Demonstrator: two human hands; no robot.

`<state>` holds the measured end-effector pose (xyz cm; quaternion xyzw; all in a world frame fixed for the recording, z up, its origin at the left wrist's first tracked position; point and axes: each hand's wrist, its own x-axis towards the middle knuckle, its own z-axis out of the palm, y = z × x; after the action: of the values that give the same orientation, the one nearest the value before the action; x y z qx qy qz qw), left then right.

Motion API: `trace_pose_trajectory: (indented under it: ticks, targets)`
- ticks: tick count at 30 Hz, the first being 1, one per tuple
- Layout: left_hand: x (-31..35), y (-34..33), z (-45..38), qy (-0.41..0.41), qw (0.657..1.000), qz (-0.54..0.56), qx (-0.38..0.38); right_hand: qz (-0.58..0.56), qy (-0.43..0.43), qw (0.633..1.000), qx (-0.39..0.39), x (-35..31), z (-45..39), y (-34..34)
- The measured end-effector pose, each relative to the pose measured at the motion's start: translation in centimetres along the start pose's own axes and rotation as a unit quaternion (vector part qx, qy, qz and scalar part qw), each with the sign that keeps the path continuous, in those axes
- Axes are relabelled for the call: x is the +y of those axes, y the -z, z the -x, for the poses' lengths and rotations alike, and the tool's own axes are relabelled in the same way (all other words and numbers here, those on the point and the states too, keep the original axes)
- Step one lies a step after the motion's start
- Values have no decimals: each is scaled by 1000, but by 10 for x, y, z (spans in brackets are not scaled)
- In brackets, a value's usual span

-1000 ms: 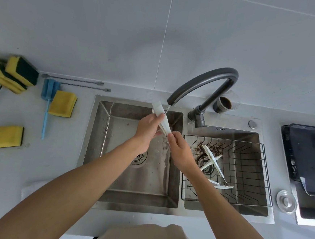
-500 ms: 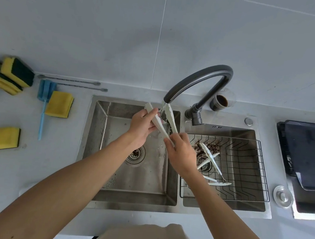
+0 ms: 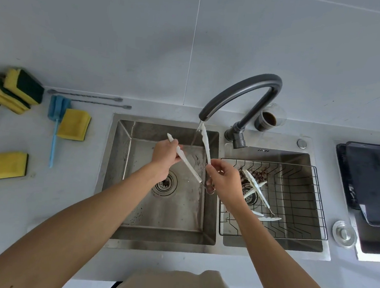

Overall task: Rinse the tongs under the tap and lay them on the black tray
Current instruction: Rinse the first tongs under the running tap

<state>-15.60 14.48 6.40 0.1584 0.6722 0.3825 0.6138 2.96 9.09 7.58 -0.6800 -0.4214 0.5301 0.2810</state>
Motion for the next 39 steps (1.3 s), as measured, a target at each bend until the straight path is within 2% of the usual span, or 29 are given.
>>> trace_pose_trajectory:
  ticks: [5, 10, 16, 25, 28, 33, 39]
  targets:
    - [-8, 7, -5, -1, 998, -25, 50, 55, 57, 997, -26, -3, 6, 2]
    - [-4, 9, -4, -2, 998, -24, 60, 148, 107, 983, -12, -5, 9, 0]
    - [6, 5, -2, -34, 999, -24, 34, 188, 123, 974, 2, -8, 10, 0]
    - [26, -25, 17, -54, 996, 18, -74, 174, 139, 974, 45, -30, 0, 2]
    - [26, -32, 23, -64, 997, 12, -50, 162, 131, 977, 42, -35, -3, 0]
    - [19, -32, 26, -137, 989, -31, -38, 174, 144, 973, 55, -36, -3, 0]
    - [17, -28, 21, -114, 992, 6, -46, 248, 171, 952, 53, -27, 7, 10]
